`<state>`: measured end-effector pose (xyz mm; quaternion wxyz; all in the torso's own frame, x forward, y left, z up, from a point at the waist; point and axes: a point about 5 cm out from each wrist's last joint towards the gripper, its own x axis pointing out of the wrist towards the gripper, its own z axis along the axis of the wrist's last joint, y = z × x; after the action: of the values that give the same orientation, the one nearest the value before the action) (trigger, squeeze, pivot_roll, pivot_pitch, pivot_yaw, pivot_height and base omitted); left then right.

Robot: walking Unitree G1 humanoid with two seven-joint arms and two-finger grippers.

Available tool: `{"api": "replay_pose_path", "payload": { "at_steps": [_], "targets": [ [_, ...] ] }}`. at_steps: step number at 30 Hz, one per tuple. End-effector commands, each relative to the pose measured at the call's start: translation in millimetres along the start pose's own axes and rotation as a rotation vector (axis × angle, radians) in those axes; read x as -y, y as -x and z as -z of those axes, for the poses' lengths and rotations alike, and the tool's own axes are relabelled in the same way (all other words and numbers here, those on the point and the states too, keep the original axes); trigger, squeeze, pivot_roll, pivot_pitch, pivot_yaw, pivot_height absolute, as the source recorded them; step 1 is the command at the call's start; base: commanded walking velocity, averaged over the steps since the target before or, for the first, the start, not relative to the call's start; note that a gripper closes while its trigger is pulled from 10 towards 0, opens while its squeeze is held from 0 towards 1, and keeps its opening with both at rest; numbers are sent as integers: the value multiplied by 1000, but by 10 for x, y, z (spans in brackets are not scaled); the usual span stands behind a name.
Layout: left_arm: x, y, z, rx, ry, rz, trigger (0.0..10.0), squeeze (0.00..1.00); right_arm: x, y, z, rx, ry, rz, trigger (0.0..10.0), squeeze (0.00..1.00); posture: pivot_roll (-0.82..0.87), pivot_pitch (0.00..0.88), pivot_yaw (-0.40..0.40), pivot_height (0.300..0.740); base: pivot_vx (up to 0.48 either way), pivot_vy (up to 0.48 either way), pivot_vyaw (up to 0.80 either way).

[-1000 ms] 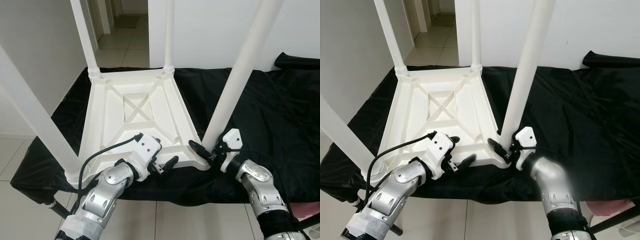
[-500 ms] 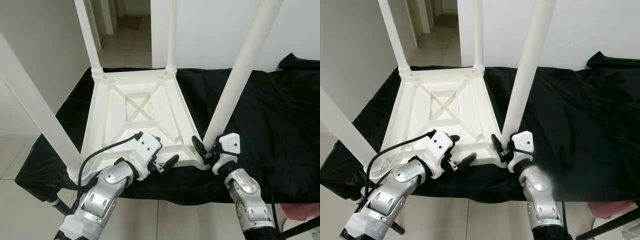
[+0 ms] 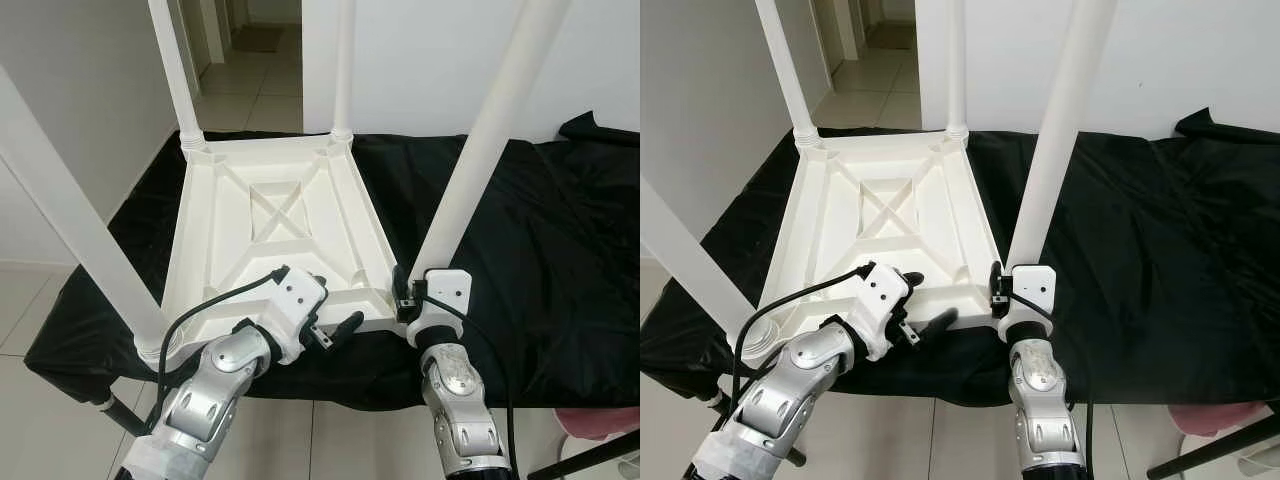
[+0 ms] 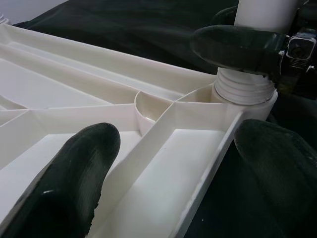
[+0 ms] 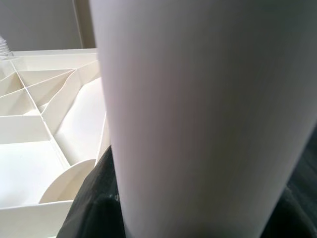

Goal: Building children table

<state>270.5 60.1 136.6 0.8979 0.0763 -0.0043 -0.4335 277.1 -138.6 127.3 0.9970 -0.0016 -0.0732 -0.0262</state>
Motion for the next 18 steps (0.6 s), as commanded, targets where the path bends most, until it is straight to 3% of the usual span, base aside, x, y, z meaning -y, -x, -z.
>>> {"api": "replay_pose_path", "payload": {
  "at_steps": [1, 2, 3, 9, 10, 11, 18],
  "targets": [
    [-23, 31, 14, -9, 1, -59, 10000, 0, -34, 7, -11, -4, -17, -2, 10000, 698, -17, 0, 26, 740, 0, 0, 0],
    [-23, 31, 14, -9, 1, -59, 10000, 0, -34, 7, -11, -4, -17, -2, 10000, 698, -17, 0, 26, 740, 0, 0, 0],
    [-18, 36, 18, -10, 4, -63, 10000, 0, -43, 12, -17, -5, -25, -18, 10000, 1000, -16, 0, 23, 740, 0, 0, 0],
    [-11, 66, 38, -23, -6, -63, 10000, 0, 37, 8, -71, 22, -25, -69, 10000, 1000, -9, 0, 26, 740, 0, 0, 0],
    [-17, 73, 38, -25, -9, -63, 10000, 0, 65, 0, -80, 28, -15, -89, 10000, 184, -9, 0, 26, 740, 0, 0, 0],
    [-21, 80, 38, -27, -9, -62, 10000, 0, 95, -12, -91, 36, -12, -128, 10000, 0, -7, 0, 32, 740, 0, 0, 0],
    [-36, 90, 26, -33, -23, -56, 10000, 0, 238, -85, -117, 42, 24, -347, 10000, 0, -1, 0, 38, 740, 0, 0, 0]
  ]
}}
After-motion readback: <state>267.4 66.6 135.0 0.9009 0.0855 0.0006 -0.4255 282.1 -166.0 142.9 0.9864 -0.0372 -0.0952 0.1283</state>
